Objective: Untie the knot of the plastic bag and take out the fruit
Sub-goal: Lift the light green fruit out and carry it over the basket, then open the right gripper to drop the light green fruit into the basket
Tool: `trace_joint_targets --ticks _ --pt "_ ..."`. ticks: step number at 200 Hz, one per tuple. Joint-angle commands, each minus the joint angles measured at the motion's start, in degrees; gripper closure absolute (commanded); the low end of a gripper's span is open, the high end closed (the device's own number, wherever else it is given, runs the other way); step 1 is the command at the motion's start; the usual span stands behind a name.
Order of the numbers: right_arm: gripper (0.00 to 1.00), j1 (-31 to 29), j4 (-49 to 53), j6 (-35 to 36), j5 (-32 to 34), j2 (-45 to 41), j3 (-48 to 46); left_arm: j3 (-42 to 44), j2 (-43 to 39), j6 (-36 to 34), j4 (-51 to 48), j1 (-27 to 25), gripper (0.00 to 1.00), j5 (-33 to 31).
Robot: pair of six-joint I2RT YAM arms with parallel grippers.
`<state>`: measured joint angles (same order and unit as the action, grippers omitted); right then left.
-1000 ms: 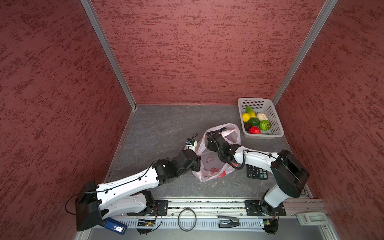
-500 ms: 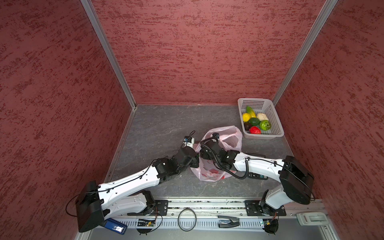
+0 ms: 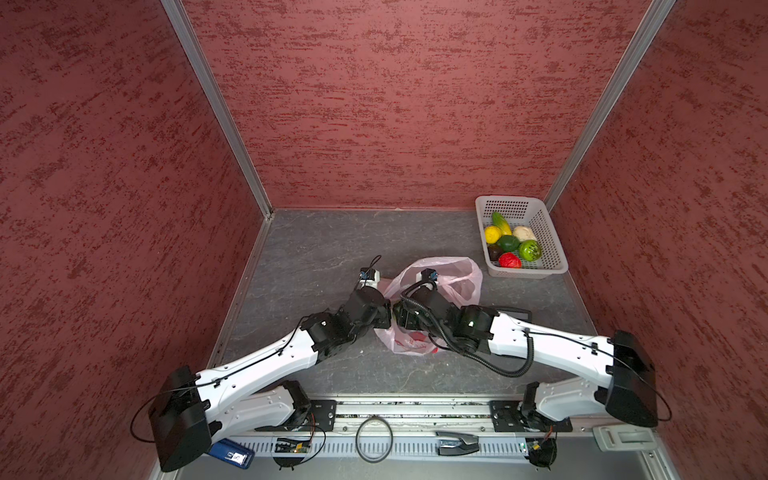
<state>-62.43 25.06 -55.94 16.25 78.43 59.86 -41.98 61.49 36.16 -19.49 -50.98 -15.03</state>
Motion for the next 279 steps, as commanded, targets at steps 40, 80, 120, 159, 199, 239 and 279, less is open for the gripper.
trace_joint_targets --ticks 40,80,120,159,199,239,279 --pt "0.46 0.17 13.75 -2.16 4.03 -7.39 9.81 0.95 -2.07 -0.61 -1.32 1.01 1.0 0.17" --pt "0.46 5.35 16.81 0.13 4.83 -11.04 13.55 1.26 -2.85 -0.65 -2.04 1.56 1.0 0.09" --pt "0.45 12.66 18.76 3.53 4.33 -13.92 16.0 1.11 -3.13 -0.83 -2.38 1.77 1.0 -0.07" --pt "0.45 23.39 18.35 8.16 1.77 -16.24 16.3 1.22 -3.12 -0.67 -2.5 2.0 1.0 -0.05" --pt "0.43 35.15 11.97 14.37 -1.08 -15.99 13.57 0.95 -2.96 -0.72 -2.62 2.07 1.0 0.09" --pt "0.43 47.54 1.39 18.19 -4.01 -12.2 9.67 0.37 -2.77 -0.68 -3.28 2.2 1.0 0.21" --pt "0.43 57.59 -9.44 19.94 -7.71 -3.12 7.64 0.12 -2.68 -0.15 -3.7 2.23 1.0 0.66"
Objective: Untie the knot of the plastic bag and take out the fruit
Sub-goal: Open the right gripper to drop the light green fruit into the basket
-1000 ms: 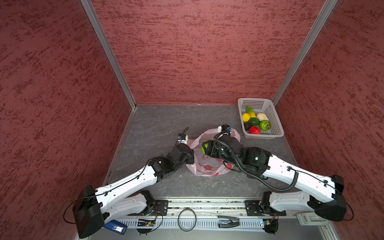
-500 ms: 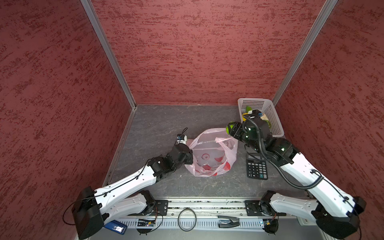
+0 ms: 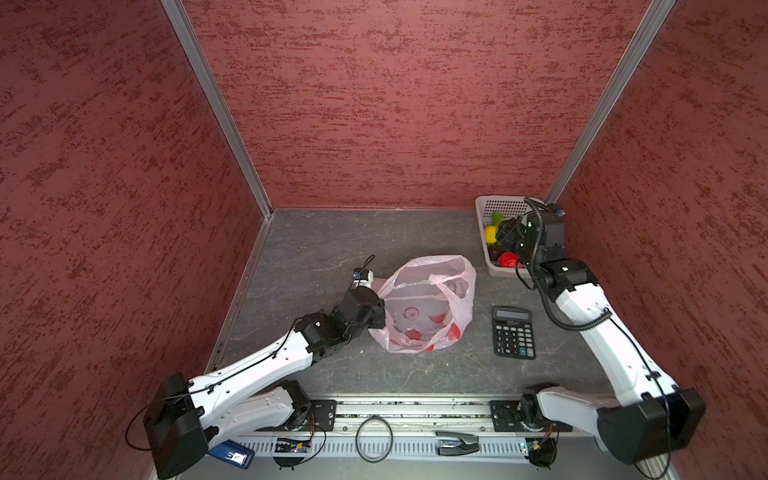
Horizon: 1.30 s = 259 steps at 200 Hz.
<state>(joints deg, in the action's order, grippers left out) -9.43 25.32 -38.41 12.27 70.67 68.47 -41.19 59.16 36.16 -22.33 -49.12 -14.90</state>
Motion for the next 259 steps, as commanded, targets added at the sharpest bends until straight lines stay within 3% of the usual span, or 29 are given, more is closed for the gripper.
trace_joint_targets --ticks 1,64,127,167,190,214,259 --pt "0.43 4.81 -9.91 2.44 -3.73 4.91 -1.01 -0.7 -0.35 -0.09 -0.87 0.36 1.0 0.55" --pt "0.43 14.74 -21.36 3.43 -6.47 24.56 5.22 -1.12 0.86 1.07 -1.07 0.31 1.0 0.47" --pt "0.42 19.02 -20.98 4.26 -6.5 45.02 21.74 -1.17 2.21 1.49 -1.12 0.01 1.0 1.03" --pt "0.29 19.5 -16.14 4.39 -5.44 55.16 34.11 -1.42 2.97 1.46 -1.16 0.08 1.0 1.18" --pt "0.16 19.45 -13.8 4.33 -5.38 58.03 38.21 -1.43 3.33 1.45 -0.88 0.2 1.0 1.36" --pt "0.09 19.52 -13.56 4.22 -5.26 57.57 38.08 -1.03 3.25 1.41 -0.14 0.43 1.0 1.27" --pt "0.07 18.87 -14.96 4.14 -6.1 52.29 32.13 0.2 3.0 0.71 2.33 0.95 1.0 2.44"
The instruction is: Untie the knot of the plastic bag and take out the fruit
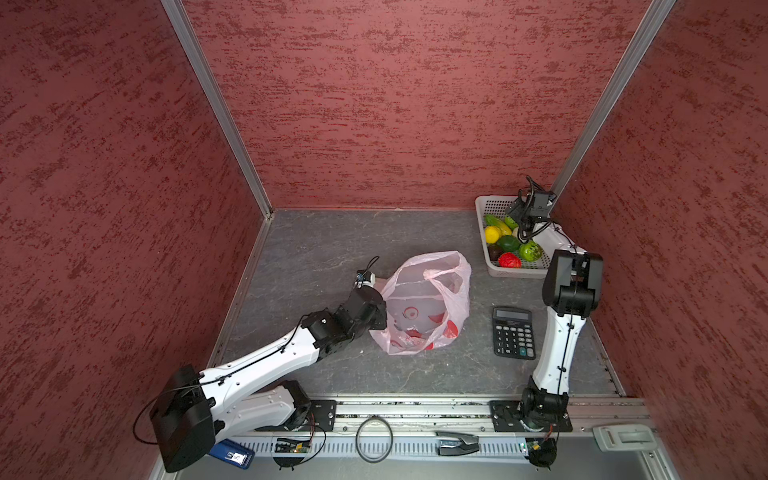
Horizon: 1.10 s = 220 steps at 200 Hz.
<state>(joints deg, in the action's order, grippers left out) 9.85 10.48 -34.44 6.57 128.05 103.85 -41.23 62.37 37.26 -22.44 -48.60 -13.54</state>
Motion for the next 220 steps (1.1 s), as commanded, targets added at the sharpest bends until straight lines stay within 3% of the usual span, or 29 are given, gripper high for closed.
trace_joint_targets --ticks 1,59,111,172,220 --pt "0.07 -0.43 -0.11 0.16 -0.45 -5.22 -3.5 0.3 -0.22 -0.41 2.51 0.43 1.0 1.12" --pt "0.07 -4.75 -2.83 -0.51 -2.78 -19.44 -20.82 3.98 -2.01 -1.45 6.13 0.83 1.0 2.47" --pt "0.07 -12.76 0.74 -4.88 -4.25 -40.24 -40.93 6.05 -0.24 -3.23 14.24 5.35 1.0 5.53" --pt "0.07 -26.97 12.99 -14.06 0.89 -63.84 -55.63 1.29 12.64 -10.34 26.12 14.81 1.0 13.91" --pt "0.07 -31.3 21.55 -17.77 3.52 -73.88 -57.95 -7.13 25.22 -14.27 31.1 19.08 1.0 18.34"
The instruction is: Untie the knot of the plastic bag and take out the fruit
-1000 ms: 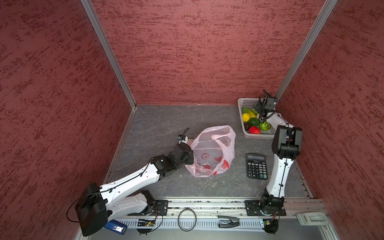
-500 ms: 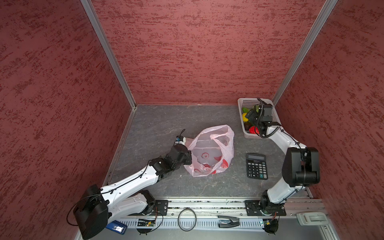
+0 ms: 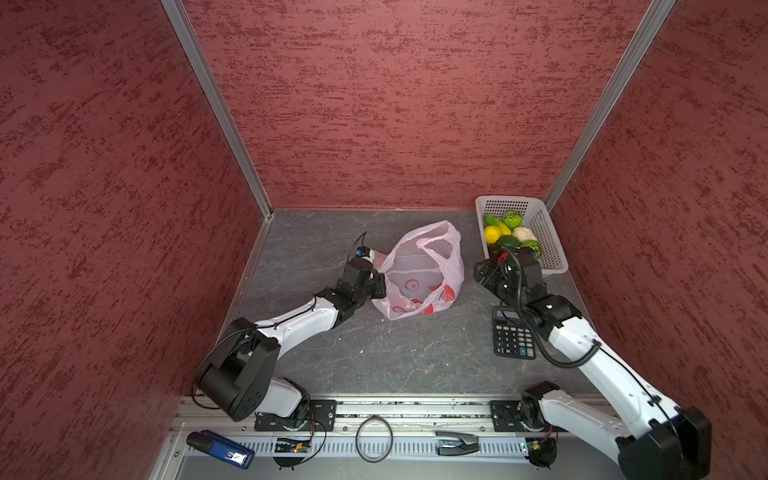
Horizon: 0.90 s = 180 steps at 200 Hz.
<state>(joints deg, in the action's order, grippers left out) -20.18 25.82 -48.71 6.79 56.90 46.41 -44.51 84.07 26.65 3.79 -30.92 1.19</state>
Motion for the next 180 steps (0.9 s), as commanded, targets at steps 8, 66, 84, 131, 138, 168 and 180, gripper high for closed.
trace_joint_targets --ticks 8,66,84,131,138,168,180 --pt "0.07 -1.61 7.16 -3.51 3.56 -3.43 -0.76 -4.94 4.75 -4.17 4.99 1.57 1.0 4.25" --pt "0.06 -1.88 7.46 -2.87 3.72 -4.88 -2.42 -5.6 4.37 -4.06 4.11 0.64 0.5 6.19" --pt "0.05 -1.86 6.73 -1.97 3.38 -4.08 -2.49 -3.92 1.01 -4.09 3.97 -0.17 0.37 5.12" --pt "0.02 -1.88 4.21 2.25 3.77 -1.3 -2.28 -0.66 -10.41 -4.57 -1.64 -1.83 0.11 2.07" --pt "0.02 -1.87 3.42 3.1 3.93 -0.81 -2.27 -0.06 -12.08 -4.67 -2.71 -2.08 0.08 1.96" --pt "0.02 -1.79 -0.09 6.28 3.72 1.69 -2.19 2.72 -18.37 -5.03 -8.32 -2.61 0.0 2.03" --pt "0.02 -1.79 -1.71 8.09 4.11 2.15 -2.61 4.46 -21.34 -5.32 -10.58 -2.66 0.0 0.92"
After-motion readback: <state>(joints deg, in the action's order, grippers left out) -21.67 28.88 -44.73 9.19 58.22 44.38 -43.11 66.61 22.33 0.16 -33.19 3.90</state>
